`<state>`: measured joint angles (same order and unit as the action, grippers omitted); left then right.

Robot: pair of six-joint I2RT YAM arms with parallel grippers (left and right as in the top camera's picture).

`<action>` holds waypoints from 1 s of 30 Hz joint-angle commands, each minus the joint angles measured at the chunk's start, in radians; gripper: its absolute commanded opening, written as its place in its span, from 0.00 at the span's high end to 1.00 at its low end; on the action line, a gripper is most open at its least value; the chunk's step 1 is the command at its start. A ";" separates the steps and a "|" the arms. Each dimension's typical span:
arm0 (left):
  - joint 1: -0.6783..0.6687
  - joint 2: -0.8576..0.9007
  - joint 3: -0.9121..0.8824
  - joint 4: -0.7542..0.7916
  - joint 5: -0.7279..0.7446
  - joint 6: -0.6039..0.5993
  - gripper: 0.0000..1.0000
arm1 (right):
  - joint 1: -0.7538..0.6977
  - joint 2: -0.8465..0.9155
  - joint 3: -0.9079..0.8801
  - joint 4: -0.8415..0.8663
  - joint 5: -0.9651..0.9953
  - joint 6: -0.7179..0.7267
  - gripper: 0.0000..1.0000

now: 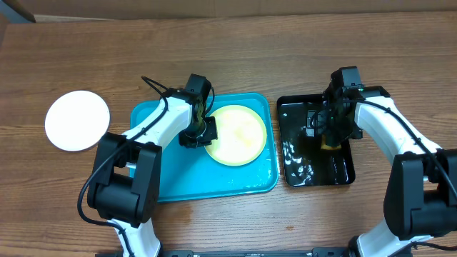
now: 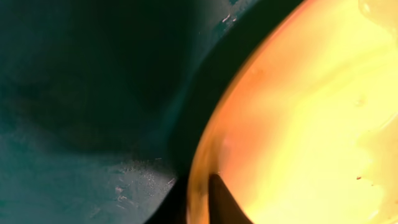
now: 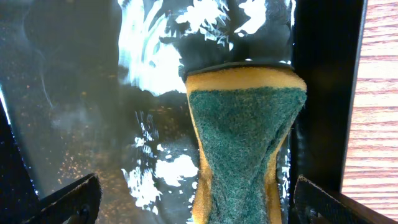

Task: Clean dirty plates on tray and stack at the side
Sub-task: 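Return the sponge to the black tray and release it with the right gripper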

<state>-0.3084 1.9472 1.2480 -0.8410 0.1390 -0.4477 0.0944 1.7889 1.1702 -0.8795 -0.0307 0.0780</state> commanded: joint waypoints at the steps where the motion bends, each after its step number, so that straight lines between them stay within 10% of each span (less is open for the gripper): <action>1: -0.008 0.035 -0.030 0.001 -0.028 0.010 0.96 | 0.001 -0.024 -0.005 0.005 -0.016 0.000 0.00; 23: 0.007 0.033 -0.021 -0.026 -0.038 0.015 0.96 | -0.027 -0.045 0.245 -0.203 -0.046 0.000 0.00; 24: 0.007 0.033 -0.021 -0.026 -0.038 0.015 0.96 | -0.031 -0.043 0.245 -0.203 -0.007 0.000 0.06; 28: 0.007 0.033 -0.021 -0.026 -0.038 0.015 0.96 | -0.060 -0.017 0.243 -0.195 0.109 0.030 0.86; 30: 0.007 0.033 -0.021 -0.027 -0.038 0.015 0.96 | -0.076 0.003 0.243 -0.188 0.108 0.030 0.96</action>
<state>-0.3054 1.9450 1.2518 -0.8516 0.1501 -0.4454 0.0479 1.7641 1.4006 -1.0805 -0.0010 0.0853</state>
